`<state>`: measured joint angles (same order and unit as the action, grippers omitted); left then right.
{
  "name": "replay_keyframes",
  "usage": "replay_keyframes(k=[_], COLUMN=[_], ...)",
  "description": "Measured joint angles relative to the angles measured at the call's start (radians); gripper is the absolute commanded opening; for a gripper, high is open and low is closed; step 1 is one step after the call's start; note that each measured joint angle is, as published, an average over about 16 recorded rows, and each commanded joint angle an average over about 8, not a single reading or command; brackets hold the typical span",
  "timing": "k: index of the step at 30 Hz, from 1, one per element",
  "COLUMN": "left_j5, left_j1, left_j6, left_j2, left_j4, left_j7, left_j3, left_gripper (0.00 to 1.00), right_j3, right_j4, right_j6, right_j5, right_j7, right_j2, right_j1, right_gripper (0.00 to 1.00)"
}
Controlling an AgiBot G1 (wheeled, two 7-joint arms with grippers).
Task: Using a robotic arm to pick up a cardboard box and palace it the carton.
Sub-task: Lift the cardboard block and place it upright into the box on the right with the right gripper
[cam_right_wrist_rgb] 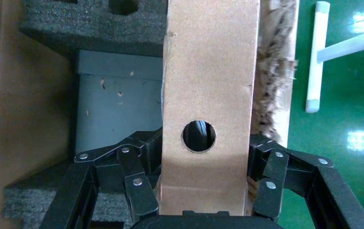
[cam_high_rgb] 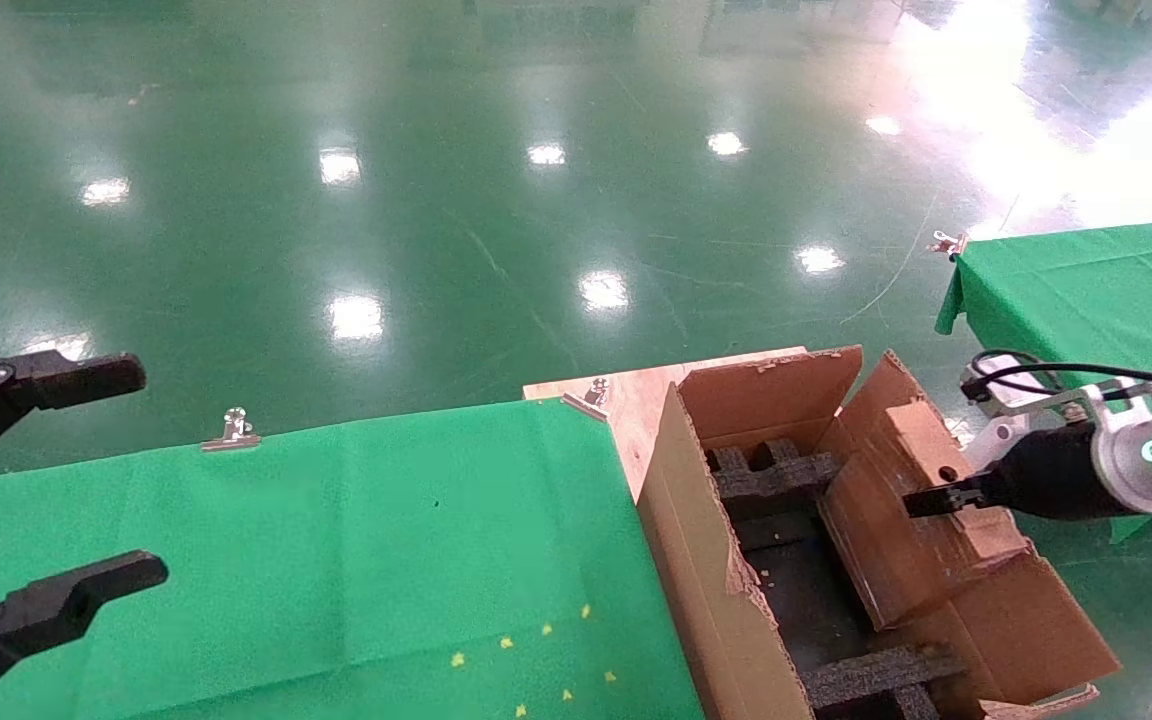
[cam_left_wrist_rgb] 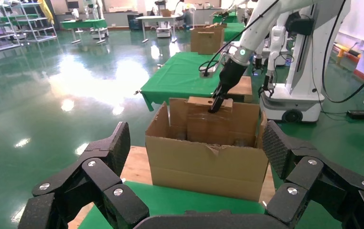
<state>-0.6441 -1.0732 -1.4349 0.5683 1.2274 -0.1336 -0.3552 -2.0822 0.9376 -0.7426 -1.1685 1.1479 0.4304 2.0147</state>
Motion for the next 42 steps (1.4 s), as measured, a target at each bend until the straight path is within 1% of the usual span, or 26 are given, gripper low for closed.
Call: replay_keyframes(k=[9, 16, 24, 33, 34, 41, 42], left_j5=[0.000, 0.000, 0.000, 0.000, 0.000, 0.000, 0.000], left_j1=[0.000, 0.000, 0.000, 0.000, 0.000, 0.000, 0.000], left_j6=[0.000, 0.000, 0.000, 0.000, 0.000, 0.000, 0.000], left_j2=[0.000, 0.000, 0.000, 0.000, 0.000, 0.000, 0.000], left_j4=[0.000, 0.000, 0.000, 0.000, 0.000, 0.000, 0.000], left_j7=[0.000, 0.000, 0.000, 0.000, 0.000, 0.000, 0.000], left_j3=[0.000, 0.000, 0.000, 0.000, 0.000, 0.000, 0.000], left_gripper=[1.00, 1.00, 1.00, 1.00, 1.00, 1.00, 1.00], right_j3=[0.000, 0.012, 0.037, 0.070, 0.073, 0.089, 0.091], right_j4=[-0.071, -0.157, -0.276, -0.406, -0.419, -0.472, -0.476], right_j6=[0.053, 0.069, 0.069, 0.042, 0.038, 0.019, 0.017], right_j5=[0.046, 0.097, 0.159, 0.216, 0.221, 0.245, 0.247], right_j7=[-0.016, -0.055, -0.121, -0.203, -0.211, -0.249, -0.251], right_j2=[0.069, 0.132, 0.209, 0.282, 0.288, 0.313, 0.314], right_j1=[-0.105, -0.193, -0.290, -0.370, -0.376, -0.400, -0.402], right_gripper=[0.00, 0.00, 0.00, 0.00, 0.06, 0.93, 1.00])
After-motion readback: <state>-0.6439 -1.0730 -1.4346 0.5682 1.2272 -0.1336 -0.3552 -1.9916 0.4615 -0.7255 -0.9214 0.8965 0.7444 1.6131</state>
